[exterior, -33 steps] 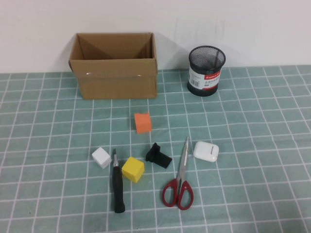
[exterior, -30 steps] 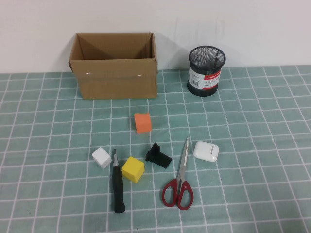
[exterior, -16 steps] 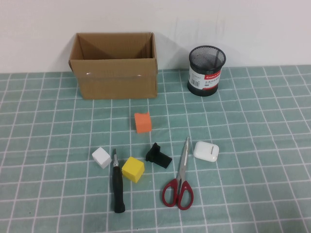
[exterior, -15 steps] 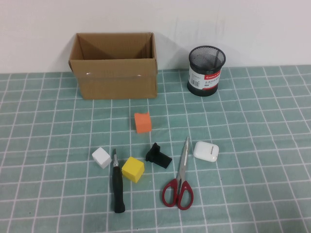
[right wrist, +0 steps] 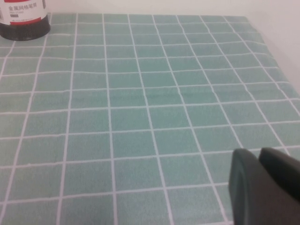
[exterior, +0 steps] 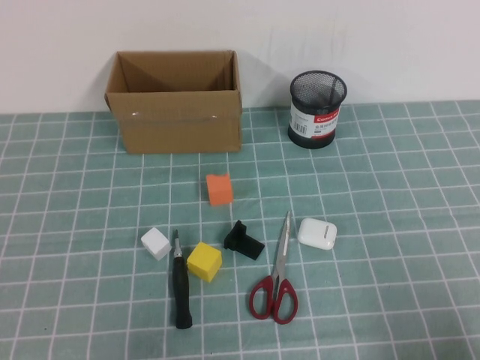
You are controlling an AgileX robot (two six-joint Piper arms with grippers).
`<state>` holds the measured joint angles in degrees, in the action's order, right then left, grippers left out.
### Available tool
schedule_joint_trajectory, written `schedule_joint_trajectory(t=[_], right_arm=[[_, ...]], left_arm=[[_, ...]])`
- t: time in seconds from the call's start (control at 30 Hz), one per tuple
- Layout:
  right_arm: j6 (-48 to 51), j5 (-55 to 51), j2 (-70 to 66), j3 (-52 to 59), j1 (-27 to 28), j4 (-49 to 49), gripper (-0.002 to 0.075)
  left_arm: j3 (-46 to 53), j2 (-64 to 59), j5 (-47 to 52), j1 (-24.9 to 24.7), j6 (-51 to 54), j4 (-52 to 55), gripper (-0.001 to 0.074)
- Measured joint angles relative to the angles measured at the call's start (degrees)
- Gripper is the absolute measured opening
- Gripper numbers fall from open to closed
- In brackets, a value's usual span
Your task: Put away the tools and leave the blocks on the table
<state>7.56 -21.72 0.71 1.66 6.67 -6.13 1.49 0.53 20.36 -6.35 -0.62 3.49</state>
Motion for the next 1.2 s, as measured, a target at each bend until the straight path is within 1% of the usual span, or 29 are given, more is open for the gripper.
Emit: schedule_joint_trajectory(t=[0.27, 0.37, 0.5, 0.6, 0.7, 0.73, 0.8, 0.9, 0.97, 1.1, 1.2], right_arm=[[0.0, 0.0, 0.0, 0.0, 0.0, 0.0, -0.0007], [0.0, 0.0, 0.0, 0.0, 0.0, 0.0, -0.0007], [0.0, 0.0, 0.0, 0.0, 0.0, 0.0, -0.0007], [0.0, 0.0, 0.0, 0.0, 0.0, 0.0, -0.0007], [0.0, 0.0, 0.0, 0.0, 0.0, 0.0, -0.0007], [0.0, 0.0, 0.0, 0.0, 0.0, 0.0, -0.0007], [0.0, 0.0, 0.0, 0.0, 0.0, 0.0, -0.0007], [0.0, 0.0, 0.0, 0.0, 0.0, 0.0, -0.0007], [0.0, 0.0, 0.0, 0.0, 0.0, 0.0, -0.0007], [0.0, 0.0, 0.0, 0.0, 0.0, 0.0, -0.0007], [0.0, 0.0, 0.0, 0.0, 0.0, 0.0, -0.0007]], left_arm=[[0.0, 0.0, -0.93, 0.0, -1.33, -0.51, -0.0004], [0.1, 0.0, -4.08, 0.0, -6.98, -7.0, -0.0004], [0.1, 0.0, -11.78, 0.0, -16.53, -17.07, -0.0004], [0.1, 0.0, -15.38, 0.0, -19.19, -19.4, -0.0004], [0.0, 0.0, -16.28, 0.0, -20.93, -20.08, -0.0004], [-0.39, 0.0, -14.47, 0.0, -22.04, -20.32, -0.0004], [-3.27, -0.58, -7.65, 0.0, -23.44, -20.55, -0.0004], [-11.28, -6.0, 3.09, 0.0, -23.37, -21.45, -0.0004], [-17.16, -11.62, 10.99, 0.0, -20.68, -21.56, -0.0004], [-28.76, -25.76, 27.23, 0.0, -12.14, -21.6, -0.0004], [-34.85, -36.7, 33.52, 0.0, -6.23, -21.71, -0.0004]])
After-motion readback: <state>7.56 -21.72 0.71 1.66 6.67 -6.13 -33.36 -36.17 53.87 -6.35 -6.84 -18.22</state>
